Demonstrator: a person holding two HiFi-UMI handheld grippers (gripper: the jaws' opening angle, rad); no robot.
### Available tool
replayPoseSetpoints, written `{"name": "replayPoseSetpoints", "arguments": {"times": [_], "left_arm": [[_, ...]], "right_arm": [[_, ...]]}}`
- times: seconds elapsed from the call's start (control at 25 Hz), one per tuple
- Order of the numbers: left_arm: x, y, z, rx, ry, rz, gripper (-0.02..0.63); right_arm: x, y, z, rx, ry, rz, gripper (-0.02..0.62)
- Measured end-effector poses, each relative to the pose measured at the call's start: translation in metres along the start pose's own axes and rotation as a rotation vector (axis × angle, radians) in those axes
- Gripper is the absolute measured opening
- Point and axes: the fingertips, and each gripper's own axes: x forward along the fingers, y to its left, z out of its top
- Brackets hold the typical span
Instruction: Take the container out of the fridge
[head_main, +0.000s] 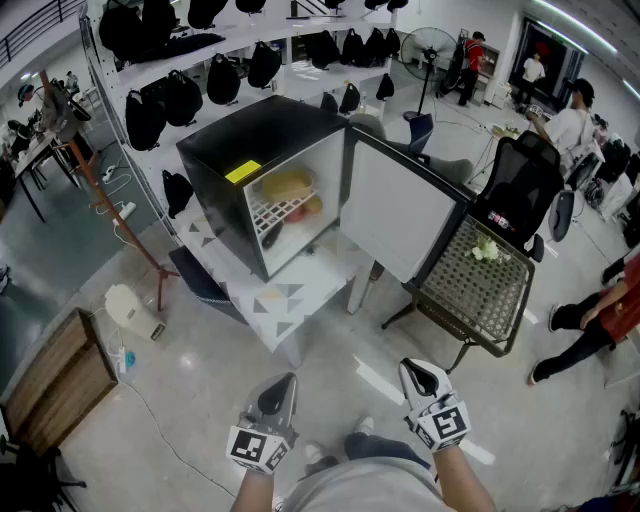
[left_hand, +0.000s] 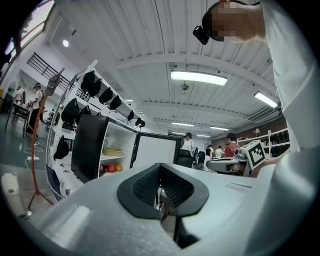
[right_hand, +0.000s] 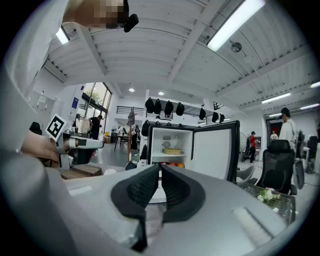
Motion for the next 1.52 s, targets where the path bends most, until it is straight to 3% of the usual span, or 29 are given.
{"name": "replayPoseSetpoints", "arguments": {"times": [0.32,0.56,0.96,1.2,1.52], "left_arm": [[0.061,-0.023,0.003,-0.020,0.039,-0.055,0.008],[0.112,-0.046,0.009,0.079,0.024,-0.038,0.008],[0.179,-0.073,-0.019,0.111,0.103,-0.054,0.009],[0.222,-0.045,-0.027,0.114,0.134,-0.060,0.009],[0.279,0.042,-0.010,0.095,0.121,-0.059,0.009]], "right_arm": [[0.013,-0.048,0.003,-0.026,-0.011,0.019,0.018],[0.017,-0.087,0.008,-0.005,-0.058,0.052,0.018],[0.034,-0.139,-0.011,0.028,-0.057,0.087,0.018],[0.073,-0.162,-0.016,0.032,-0.039,0.091,0.018],[0.168,-0.173,-0.001,0.012,-0.010,0.097,0.018]]}}
